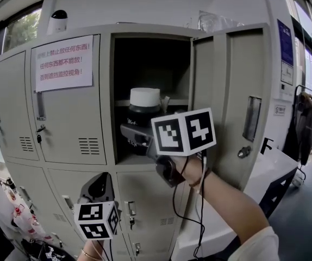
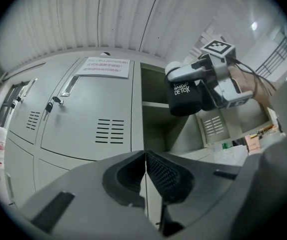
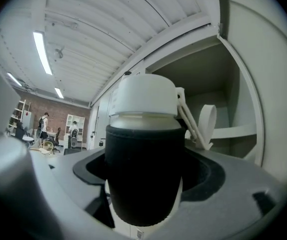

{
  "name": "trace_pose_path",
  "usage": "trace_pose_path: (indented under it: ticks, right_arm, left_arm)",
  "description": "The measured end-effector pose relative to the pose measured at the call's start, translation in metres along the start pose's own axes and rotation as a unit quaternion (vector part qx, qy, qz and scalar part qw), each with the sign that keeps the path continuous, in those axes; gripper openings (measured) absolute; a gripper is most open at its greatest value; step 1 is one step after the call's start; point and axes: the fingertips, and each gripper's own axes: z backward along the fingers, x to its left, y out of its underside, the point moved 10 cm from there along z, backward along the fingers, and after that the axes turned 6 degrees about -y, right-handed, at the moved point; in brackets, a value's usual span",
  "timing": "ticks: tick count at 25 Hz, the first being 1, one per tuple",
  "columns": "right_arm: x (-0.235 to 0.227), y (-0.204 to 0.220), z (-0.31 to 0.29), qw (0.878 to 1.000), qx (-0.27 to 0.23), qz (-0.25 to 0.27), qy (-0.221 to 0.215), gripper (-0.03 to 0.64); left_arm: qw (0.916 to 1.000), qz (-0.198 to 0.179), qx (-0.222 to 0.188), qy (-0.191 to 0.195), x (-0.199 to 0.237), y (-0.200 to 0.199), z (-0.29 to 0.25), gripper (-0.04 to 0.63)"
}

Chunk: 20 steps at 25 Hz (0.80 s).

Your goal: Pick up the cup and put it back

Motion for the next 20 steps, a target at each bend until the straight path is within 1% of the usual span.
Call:
trace_pose_path:
  ticks: [6,11,15,20]
  right_arm:
    - [-0.013,-0.029,-0.004,1.000,0.000,0.000,0.015,0.402]
    - [-0.024,-0.050,-0.009,0.999,-0.001,0.010,0.032,0.402]
    - [-0.030,-0.065,-0.016,0.999,0.002,0.015,0.032,0.402]
    - [-0.036,-0.082,-0.026,0.999,0.012,0.030,0.036,0.402]
  left_arm:
    - [1.0000,-0.001,-0.008,-0.003,0.007,-0.009,-0.002,0.008]
    - [0.9999,-0.006,-0.013,-0.008,0.013,-0.013,-0.006,0.008]
    - [0.9997,-0.005,-0.019,-0.013,0.017,-0.014,-0.009,0.008]
    - [0.9998,0.009,-0.018,0.002,0.020,-0.019,-0.020,0.008]
